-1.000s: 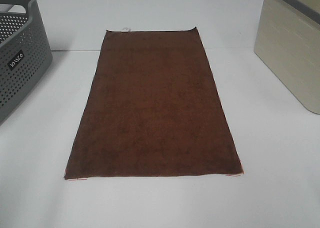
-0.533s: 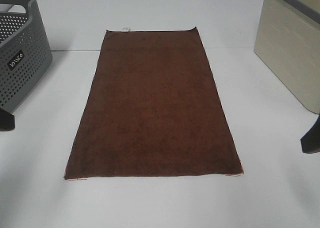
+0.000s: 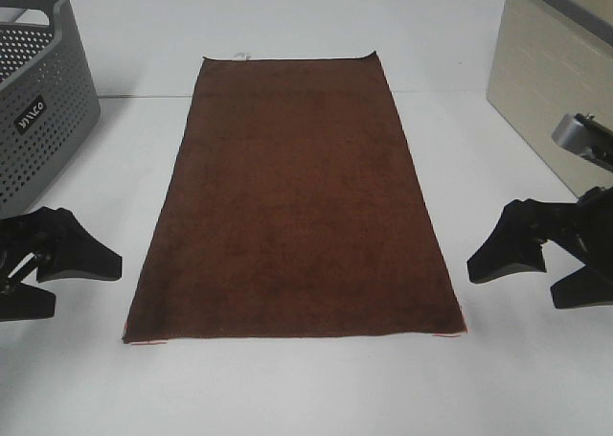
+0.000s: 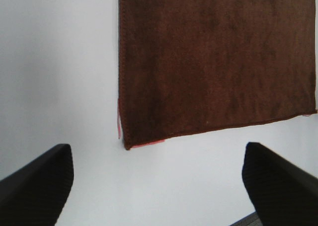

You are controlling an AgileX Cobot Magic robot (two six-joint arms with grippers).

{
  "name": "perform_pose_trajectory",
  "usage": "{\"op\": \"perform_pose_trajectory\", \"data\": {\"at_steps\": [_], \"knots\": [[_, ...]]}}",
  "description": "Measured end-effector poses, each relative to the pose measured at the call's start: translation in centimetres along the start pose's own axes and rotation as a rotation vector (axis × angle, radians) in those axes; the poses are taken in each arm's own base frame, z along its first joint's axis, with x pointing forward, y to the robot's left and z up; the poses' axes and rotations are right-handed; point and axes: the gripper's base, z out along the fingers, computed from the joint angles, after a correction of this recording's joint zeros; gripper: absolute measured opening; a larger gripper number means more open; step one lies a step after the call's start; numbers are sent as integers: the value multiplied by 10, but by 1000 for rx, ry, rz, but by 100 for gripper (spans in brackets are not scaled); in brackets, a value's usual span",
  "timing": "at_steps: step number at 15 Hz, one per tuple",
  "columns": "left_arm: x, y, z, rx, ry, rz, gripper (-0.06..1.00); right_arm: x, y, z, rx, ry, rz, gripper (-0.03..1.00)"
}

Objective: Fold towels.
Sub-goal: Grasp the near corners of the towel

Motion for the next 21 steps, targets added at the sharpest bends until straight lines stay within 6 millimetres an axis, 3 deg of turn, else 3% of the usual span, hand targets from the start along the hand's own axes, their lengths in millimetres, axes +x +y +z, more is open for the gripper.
{"op": "perform_pose_trajectory", "data": {"at_steps": [6,10,12,15,18,21], "knots": [[-7,17,31,5,28,-9,82,-23,-14,42,-85,48,13,94],[-7,25,46,11,42,-34,80,-27,-18,59,-131,66,40,93],[-11,21,53,31,34,-19,79,-32,-16,64,-174,52,47,91],[-15,2,73,54,65,59,73,-36,4,78,-177,68,-44,87],[-20,-4,82,16,61,52,54,-36,16,89,-118,60,-34,68],[-23,0,87,-13,55,44,15,-37,11,93,-68,47,5,30]]}}
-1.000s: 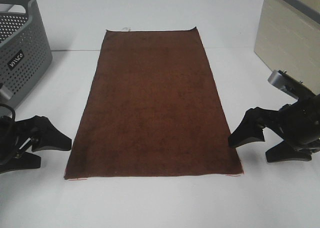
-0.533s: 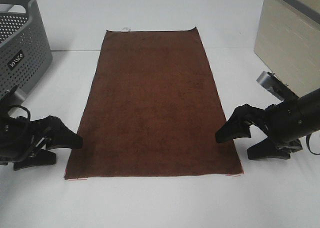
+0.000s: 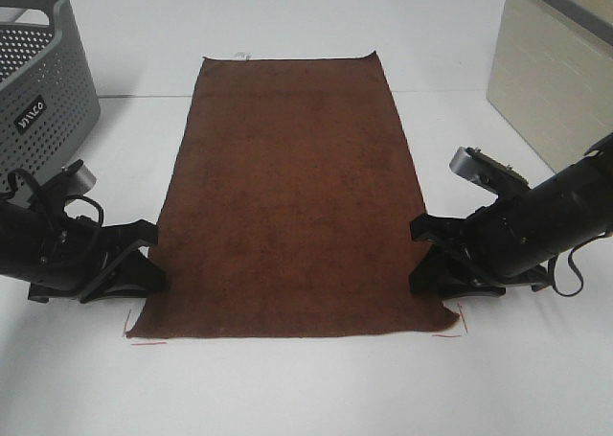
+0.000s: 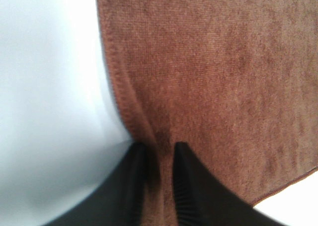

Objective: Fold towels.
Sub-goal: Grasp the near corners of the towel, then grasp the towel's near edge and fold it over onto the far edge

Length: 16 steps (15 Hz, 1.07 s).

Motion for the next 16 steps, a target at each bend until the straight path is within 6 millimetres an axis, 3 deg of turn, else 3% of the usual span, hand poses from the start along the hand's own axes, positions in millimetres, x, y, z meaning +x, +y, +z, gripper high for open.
{"op": "perform_pose_trajectory", "data": {"at_steps": [1,2,3,7,11,13,16], "knots": [[0,0,0,0,-1,0,4,0,-1,0,11,-4,-1,16],[-1,0,0,1,-2,1,0,0,-3,2,17,-1,9,5],[-1,0,0,1,-2,1,0,0,-3,2,17,-1,33,0],[-1,-6,-7,11,7,-10,0,1,2,-12,46,-9,52,0],[3,-18,-29,18,23,19,0,11,12,-31,54,64,60,0],[19,-18,-41,6,42,21,0,23,11,-33,56,95,88,0],[54,-12,-56,-9,74,4,0,62,5,-34,68,164,131,0]]}}
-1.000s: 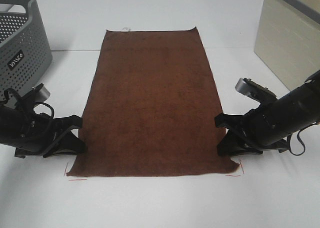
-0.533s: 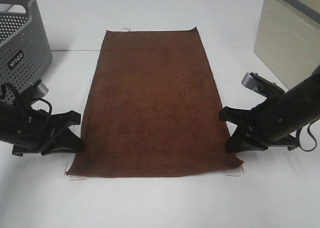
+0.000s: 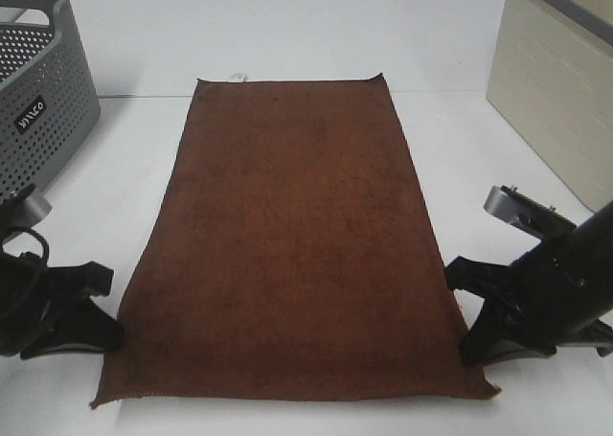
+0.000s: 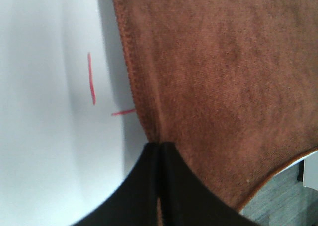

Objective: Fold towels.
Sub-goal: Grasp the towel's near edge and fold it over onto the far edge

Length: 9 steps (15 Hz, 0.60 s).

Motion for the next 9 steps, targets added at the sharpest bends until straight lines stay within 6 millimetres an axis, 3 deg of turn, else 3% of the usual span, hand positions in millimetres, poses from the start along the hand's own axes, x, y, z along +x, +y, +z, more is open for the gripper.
{"op": "perform_pose_trajectory", "data": {"at_steps": [2,5,7,9], "knots": [[24,4,-8,-4,14,-19,0,17,-4,1,2,28,12,0],[38,5,-14,3,4,-40,0,24,-1,-7,-8,-8,-15,0],[32,1,-17,15,-31,-42,0,17,4,-15,-9,-73,-61,0],[13,-6,-21,15,-95,-16,0,1,12,-24,-19,-129,-110,0]]}}
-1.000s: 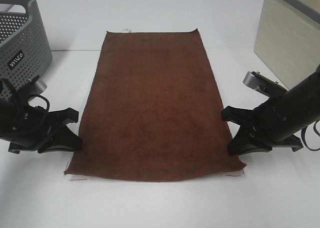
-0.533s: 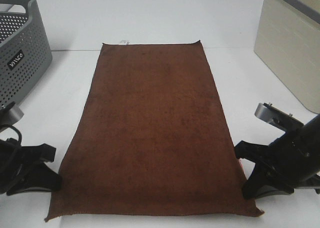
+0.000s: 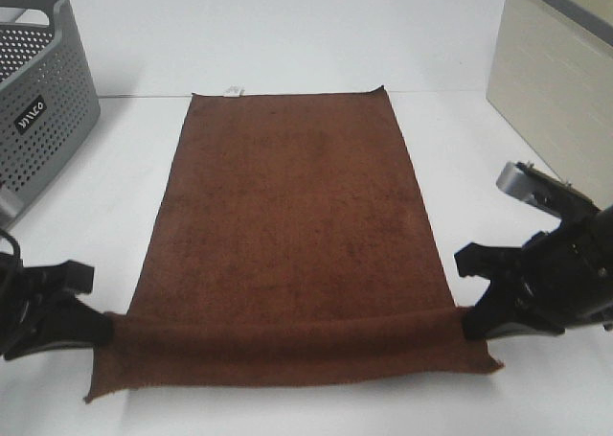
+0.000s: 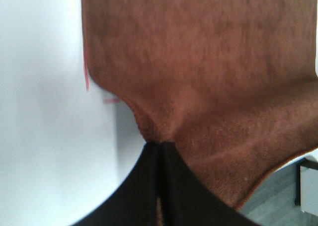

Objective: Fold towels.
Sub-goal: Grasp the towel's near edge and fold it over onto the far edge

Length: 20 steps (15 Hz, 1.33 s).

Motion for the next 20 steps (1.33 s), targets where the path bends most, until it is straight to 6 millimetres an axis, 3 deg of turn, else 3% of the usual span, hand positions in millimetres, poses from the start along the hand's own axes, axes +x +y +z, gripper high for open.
{"op": "perform_pose_trajectory", "data": {"at_steps": [4,10,13,16,20], "knots": [[-61,-23,-4,14,-163,69,0,-70,20,-11,-42,-102,-74,0],[-168,-39,37,53,-256,18,0,-188,36,-12,-6,-162,-148,0],[-218,-47,56,83,-319,23,0,-236,36,-9,48,-188,-177,0],[-261,-56,71,117,-392,66,0,-275,28,-7,57,-250,-191,0],[-299,-54,94,117,-477,91,0,-315,23,7,56,-339,-229,0]]}}
